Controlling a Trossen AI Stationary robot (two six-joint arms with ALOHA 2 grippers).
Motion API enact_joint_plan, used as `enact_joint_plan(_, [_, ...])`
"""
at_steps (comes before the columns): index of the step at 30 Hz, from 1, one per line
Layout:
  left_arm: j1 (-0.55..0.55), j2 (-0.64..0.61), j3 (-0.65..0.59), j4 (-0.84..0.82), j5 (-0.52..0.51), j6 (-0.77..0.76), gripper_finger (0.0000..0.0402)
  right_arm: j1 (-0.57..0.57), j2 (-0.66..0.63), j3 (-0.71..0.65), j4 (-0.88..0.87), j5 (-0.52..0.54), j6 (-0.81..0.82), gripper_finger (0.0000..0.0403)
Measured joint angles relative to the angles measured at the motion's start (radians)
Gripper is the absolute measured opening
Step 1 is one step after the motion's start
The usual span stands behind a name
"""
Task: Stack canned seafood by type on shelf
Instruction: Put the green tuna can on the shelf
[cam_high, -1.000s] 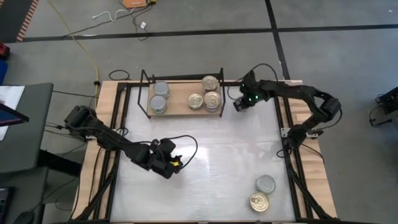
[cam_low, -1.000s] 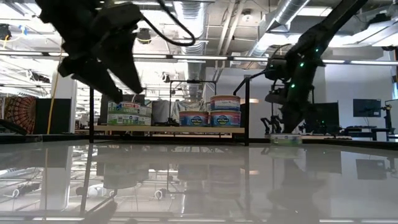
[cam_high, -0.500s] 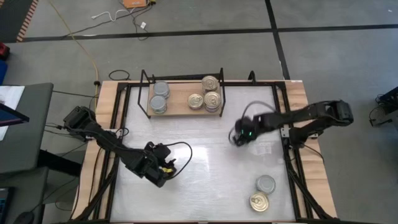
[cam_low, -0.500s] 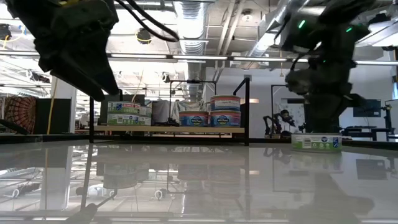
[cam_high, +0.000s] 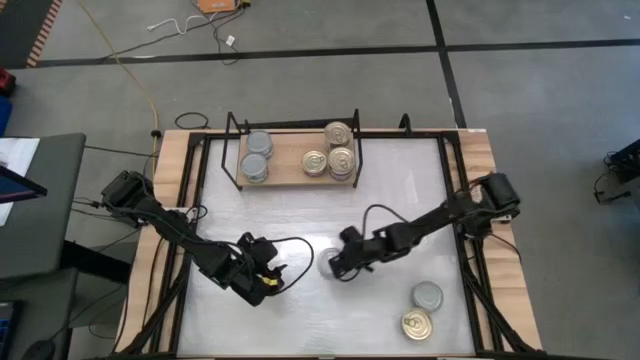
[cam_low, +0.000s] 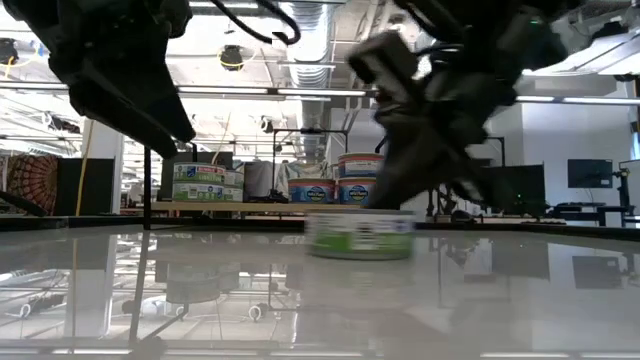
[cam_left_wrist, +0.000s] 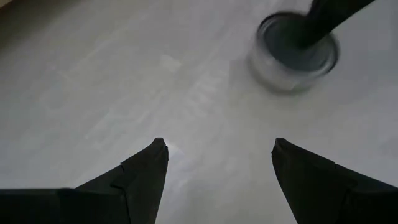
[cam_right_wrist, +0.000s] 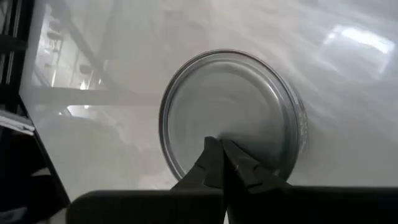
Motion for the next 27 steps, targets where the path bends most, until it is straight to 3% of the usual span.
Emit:
enact_joint_plan(5, [-0.003,0.000,0.000,0.035,0.003,0.015,0.0275,-0.016,0.049,0.120,-0.019,-0.004,-0.134,0.0017])
enact_joint_plan(9, [-0.002,0.000,-0.036,0.105,0.026,0.057,0.0275,-0.027,-0.016,0.158,-0.024,-0.003,-0.223,0.0017])
enact_joint_plan(12, [0.013,0.000,-0.103,0.271,0.081,0.088,0.0275,-0.028,-0.100,0.160,-0.082,0.000,-0.270,0.0017])
enact_joint_plan(17, [0.065,-0.005,-0.223,0.547,0.167,0.138,0.0275,-0.011,-0.251,0.158,-0.339,0.027,-0.326,0.0021])
enact_joint_plan(21, [0.134,-0.055,-0.249,0.556,0.205,0.188,0.0275,0.002,-0.366,0.055,-0.441,0.052,-0.295,0.0022])
enact_joint_plan(27, [0.235,-0.191,-0.254,0.586,0.224,0.364,0.0275,0.021,-0.564,-0.234,-0.265,0.049,-0.191,0.0022])
